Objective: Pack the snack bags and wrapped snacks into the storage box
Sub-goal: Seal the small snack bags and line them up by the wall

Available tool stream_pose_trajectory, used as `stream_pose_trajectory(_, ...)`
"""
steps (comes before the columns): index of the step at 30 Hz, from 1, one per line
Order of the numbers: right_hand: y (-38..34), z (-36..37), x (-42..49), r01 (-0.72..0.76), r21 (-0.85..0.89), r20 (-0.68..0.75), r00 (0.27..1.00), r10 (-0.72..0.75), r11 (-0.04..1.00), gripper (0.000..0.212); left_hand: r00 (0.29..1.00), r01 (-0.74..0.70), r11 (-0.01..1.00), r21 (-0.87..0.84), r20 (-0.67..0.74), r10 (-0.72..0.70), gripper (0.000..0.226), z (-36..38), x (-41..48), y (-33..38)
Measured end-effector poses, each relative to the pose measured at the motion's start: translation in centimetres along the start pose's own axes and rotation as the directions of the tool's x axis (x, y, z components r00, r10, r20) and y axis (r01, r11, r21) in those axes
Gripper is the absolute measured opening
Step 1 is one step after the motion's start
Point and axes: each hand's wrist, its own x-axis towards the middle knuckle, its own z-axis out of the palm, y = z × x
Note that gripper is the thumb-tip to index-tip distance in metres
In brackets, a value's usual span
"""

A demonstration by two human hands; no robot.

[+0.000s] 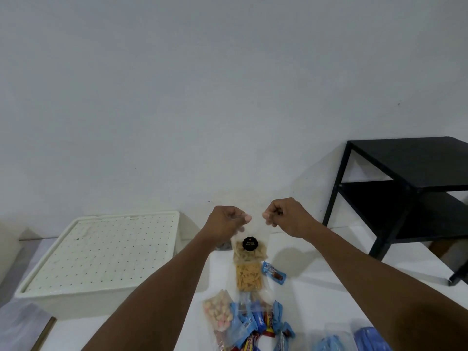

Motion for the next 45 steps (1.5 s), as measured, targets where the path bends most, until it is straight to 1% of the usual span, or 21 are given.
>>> stream_pose_trajectory(5,1.0,0.0,1.3,-0.029,0.065,0.018,0.999,0.028,0.997,0.014,0.999,0.016,0.998,0.063,-0.049,-0.013,0.016,0.9,2.1,-0.9)
stream_pose_trajectory(7,1.8,0.0,2.3,-0.072,0.107,0.039,0.997,0.068,0.992,0.012,0.997,0.033,0.997,0.074,-0.068,-0.028,0.012,1.3,3.0,-1.4)
stream_pose_trajectory(10,3.5,0.5,4.0,-0.156,0.145,0.048,0.987,0.150,0.977,0.011,0.992,0.074,0.993,0.092,-0.109,-0.064,0.014,2.0,4.5,-2.4)
stream_pose_trajectory(12,4.9,0.8,5.3,-0.185,0.136,0.041,0.983,0.181,0.973,0.010,0.988,0.090,0.984,0.151,-0.138,-0.069,0.013,2.4,5.7,-3.2)
stream_pose_trajectory(14,6.7,1.2,6.8,-0.207,0.123,0.044,0.978,0.203,0.971,0.009,0.980,0.119,0.969,0.217,-0.180,-0.080,0.004,2.5,7.0,-4.4)
stream_pose_trajectory(15,7.7,1.4,7.5,-0.212,0.116,0.050,0.977,0.208,0.970,0.011,0.976,0.136,0.962,0.235,-0.198,-0.090,0.008,2.6,7.7,-5.0)
stream_pose_trajectory(17,9.4,2.0,9.1,-0.207,0.096,0.073,0.977,0.200,0.974,0.012,0.963,0.185,0.954,0.235,-0.239,-0.128,0.017,2.8,9.1,-6.5)
stream_pose_trajectory(20,11.7,3.2,11.4,-0.192,0.070,0.105,0.977,0.184,0.979,0.016,0.940,0.225,0.946,0.231,-0.305,-0.149,0.009,3.4,11.1,-8.5)
stream_pose_trajectory(22,13.2,3.9,12.9,-0.192,0.066,0.125,0.975,0.182,0.979,0.017,0.934,0.234,0.941,0.245,-0.326,-0.147,0.007,3.7,12.5,-10.0)
stream_pose_trajectory(26,15.9,5.3,15.5,-0.206,0.060,0.161,0.968,0.194,0.977,0.020,0.917,0.287,0.924,0.251,-0.352,-0.190,0.010,4.2,15.1,-12.8)
stream_pose_trajectory(29,17.5,6.3,16.8,-0.212,0.036,0.180,0.963,0.203,0.977,0.018,0.916,0.307,0.911,0.276,-0.344,-0.205,0.011,4.5,16.7,-14.6)
stream_pose_trajectory(32,18.6,7.1,17.9,-0.221,0.025,0.198,0.957,0.212,0.975,0.021,0.904,0.347,0.893,0.286,-0.354,-0.238,0.011,4.6,17.6,-15.8)
stream_pose_trajectory(34,18.9,7.4,18.5,-0.228,0.020,0.205,0.954,0.219,0.973,0.022,0.905,0.352,0.878,0.325,-0.358,-0.230,0.014,4.4,18.0,-16.2)
stream_pose_trajectory(37,19.2,7.9,19.2,-0.230,0.033,0.202,0.955,0.218,0.973,0.023,0.914,0.327,0.860,0.392,-0.364,-0.182,0.019,4.1,18.6,-16.9)
stream_pose_trajectory(39,19.5,8.2,19.6,-0.233,0.046,0.173,0.959,0.222,0.971,0.022,0.911,0.322,0.863,0.390,-0.374,-0.171,0.021,4.0,18.8,-17.1)
stream_pose_trajectory(41,19.9,8.4,19.8,-0.257,0.060,0.137,0.959,0.247,0.964,0.017,0.917,0.310,0.861,0.402,-0.367,-0.158,0.025,4.1,18.8,-17.1)
stream_pose_trajectory(42,20.1,8.4,19.8,-0.261,0.047,0.131,0.959,0.253,0.964,0.020,0.924,0.295,0.857,0.423,-0.355,-0.143,0.029,4.2,18.7,-17.0)
stream_pose_trajectory(45,19.9,8.2,19.0,-0.239,-0.040,0.096,0.965,0.242,0.970,0.036,0.941,0.249,0.835,0.491,-0.327,-0.089,0.042,4.4,18.0,-16.7)
